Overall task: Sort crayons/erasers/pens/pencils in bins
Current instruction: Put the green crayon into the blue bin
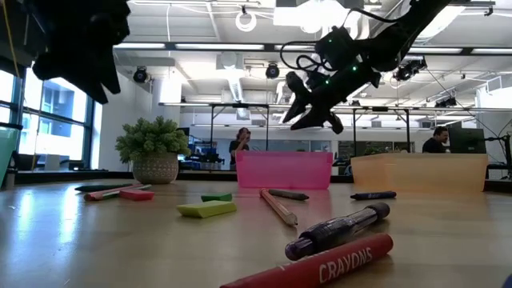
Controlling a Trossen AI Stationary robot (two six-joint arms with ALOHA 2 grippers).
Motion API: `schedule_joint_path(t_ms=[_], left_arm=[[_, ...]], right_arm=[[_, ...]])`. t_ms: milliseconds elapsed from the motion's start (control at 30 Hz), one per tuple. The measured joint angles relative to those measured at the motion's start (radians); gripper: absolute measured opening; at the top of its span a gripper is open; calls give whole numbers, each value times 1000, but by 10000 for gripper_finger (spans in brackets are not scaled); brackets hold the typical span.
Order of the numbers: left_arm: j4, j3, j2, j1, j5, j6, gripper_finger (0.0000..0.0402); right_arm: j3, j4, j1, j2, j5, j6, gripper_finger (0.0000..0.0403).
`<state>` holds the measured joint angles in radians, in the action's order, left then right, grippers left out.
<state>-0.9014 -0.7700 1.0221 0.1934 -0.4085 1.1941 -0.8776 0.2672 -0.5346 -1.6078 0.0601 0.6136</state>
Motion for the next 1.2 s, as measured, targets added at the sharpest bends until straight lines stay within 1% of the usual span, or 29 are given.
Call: schedule_joint_path(t_ms=[133,333,533,633,900,1033,1200], left_arm=[[0,0,27,-65,65,-50,172],[0,0,72,-138,172,-80,172],[0,0,147,-181,224,-91,172],[0,0,192,-192,230,-90,172],[8,0,320,-215,255,-88,172],[10,0,386,-237,312,-95,172],[39,0,451,-260,333,-117,172]], right_arm=[[0,-17,-15,57,-61,-49,124],[0,-110,-15,164,-65,-103,122],[0,-173,-7,255,-65,-141,122],[0,-189,-7,286,-64,-143,122],[0,-216,-7,307,-63,-143,122],[0,-253,-6,307,-63,-143,122],[0,-281,-6,306,-63,-144,122]])
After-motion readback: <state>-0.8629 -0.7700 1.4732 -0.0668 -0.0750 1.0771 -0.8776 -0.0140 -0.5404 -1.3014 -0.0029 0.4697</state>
